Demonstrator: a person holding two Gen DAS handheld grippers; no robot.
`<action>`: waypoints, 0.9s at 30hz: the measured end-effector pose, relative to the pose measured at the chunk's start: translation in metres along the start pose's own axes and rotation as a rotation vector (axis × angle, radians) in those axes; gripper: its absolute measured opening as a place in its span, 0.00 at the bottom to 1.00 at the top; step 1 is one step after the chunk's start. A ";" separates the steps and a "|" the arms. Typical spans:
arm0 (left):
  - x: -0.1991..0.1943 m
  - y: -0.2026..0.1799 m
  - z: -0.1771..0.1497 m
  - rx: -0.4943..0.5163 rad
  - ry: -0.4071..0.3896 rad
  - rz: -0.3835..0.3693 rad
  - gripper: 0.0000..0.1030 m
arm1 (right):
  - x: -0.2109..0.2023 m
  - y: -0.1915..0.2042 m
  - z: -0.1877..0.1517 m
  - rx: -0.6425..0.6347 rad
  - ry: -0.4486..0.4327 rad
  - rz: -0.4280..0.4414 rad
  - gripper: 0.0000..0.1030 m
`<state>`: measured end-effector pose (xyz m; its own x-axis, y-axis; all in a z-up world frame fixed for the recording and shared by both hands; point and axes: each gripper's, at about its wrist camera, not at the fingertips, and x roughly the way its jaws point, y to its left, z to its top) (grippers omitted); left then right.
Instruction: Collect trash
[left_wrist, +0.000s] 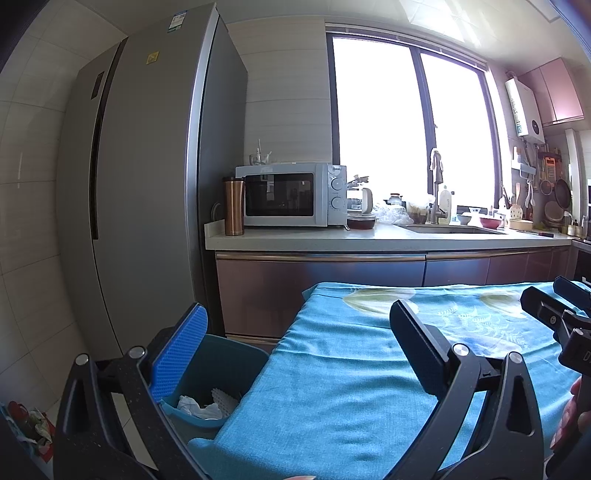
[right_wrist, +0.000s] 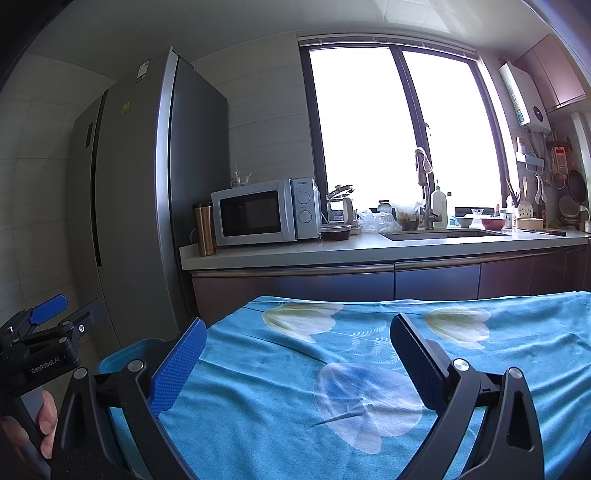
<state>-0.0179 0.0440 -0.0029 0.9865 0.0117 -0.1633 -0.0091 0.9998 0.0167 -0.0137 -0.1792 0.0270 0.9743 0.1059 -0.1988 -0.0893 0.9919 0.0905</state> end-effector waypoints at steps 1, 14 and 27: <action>0.000 0.000 0.000 -0.001 0.001 -0.002 0.95 | 0.000 0.000 0.000 0.000 -0.001 0.001 0.94; 0.002 -0.003 0.000 0.004 0.005 -0.002 0.95 | 0.000 -0.002 -0.001 0.003 0.001 -0.003 0.94; 0.034 -0.023 -0.003 0.025 0.122 -0.099 0.95 | 0.003 -0.022 -0.002 0.020 0.018 -0.044 0.94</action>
<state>0.0156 0.0212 -0.0121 0.9552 -0.0840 -0.2839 0.0932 0.9955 0.0191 -0.0091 -0.2010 0.0222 0.9733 0.0632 -0.2205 -0.0416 0.9940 0.1011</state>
